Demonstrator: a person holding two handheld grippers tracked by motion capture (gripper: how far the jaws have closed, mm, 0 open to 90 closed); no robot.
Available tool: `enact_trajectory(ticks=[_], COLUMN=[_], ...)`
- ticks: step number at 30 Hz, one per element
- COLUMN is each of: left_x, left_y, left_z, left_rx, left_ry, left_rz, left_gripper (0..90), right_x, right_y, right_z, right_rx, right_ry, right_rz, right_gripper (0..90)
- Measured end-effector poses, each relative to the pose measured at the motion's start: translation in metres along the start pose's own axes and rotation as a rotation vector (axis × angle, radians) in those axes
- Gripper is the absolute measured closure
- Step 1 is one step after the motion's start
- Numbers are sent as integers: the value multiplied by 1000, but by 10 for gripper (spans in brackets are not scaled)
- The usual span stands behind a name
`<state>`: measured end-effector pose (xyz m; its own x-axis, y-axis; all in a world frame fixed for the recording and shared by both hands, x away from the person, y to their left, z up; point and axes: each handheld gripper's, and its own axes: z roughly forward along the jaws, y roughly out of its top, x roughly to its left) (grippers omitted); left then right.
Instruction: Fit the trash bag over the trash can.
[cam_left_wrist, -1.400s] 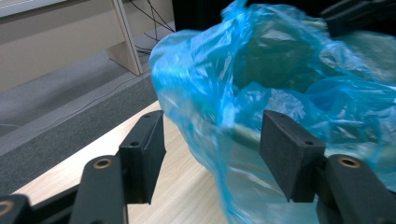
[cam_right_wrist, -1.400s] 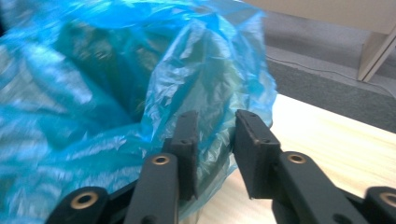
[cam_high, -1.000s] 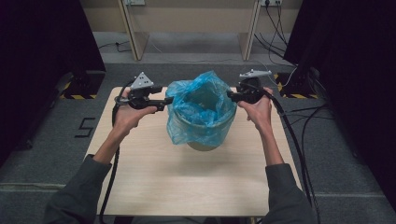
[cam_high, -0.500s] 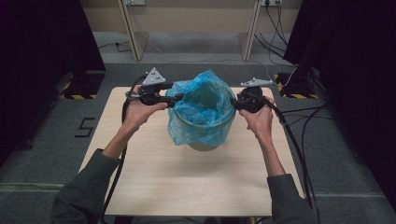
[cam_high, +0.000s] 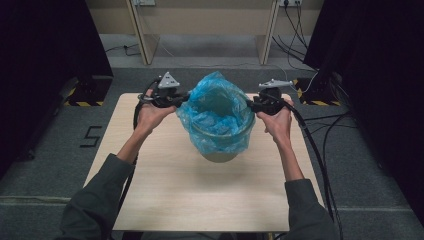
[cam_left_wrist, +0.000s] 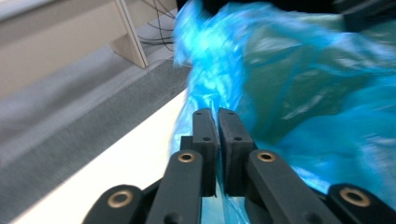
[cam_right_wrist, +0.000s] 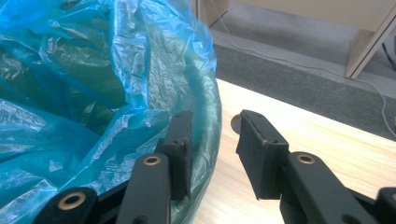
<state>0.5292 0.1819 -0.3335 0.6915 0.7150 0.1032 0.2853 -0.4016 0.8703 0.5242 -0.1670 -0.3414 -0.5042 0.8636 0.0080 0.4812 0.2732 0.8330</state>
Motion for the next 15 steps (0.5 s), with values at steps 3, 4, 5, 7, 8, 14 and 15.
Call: enact_trajectory(ticks=[3,4,5,7,8,14,15], left_x=[14,16,17,17,15,0,-2], left_y=[-20,-26,-31,-39,-44,-56,-56], left_z=[8,11,13,17,19,19,17], left_rx=[23,27,29,31,35,29,27], left_ry=[-1,-4,-13,-20,-28,-69,-72], left_rz=[-52,-60,-75,-88,-89,-70,-62], left_gripper=[882,882,882,881,880,840,834], right_x=[1,2,2,2,2,4,10], right_y=[-1,-2,-2,-3,-3,-6,-7], right_z=[-2,-2,-2,-2,-2,-12,-23], right_rx=[-2,2,4,3,3,-23,-38], right_ry=[-10,-9,-8,-7,-8,-16,-18], right_rz=[-8,-15,-14,-10,-6,19,4], right_gripper=[636,630,625,617,610,480,437])
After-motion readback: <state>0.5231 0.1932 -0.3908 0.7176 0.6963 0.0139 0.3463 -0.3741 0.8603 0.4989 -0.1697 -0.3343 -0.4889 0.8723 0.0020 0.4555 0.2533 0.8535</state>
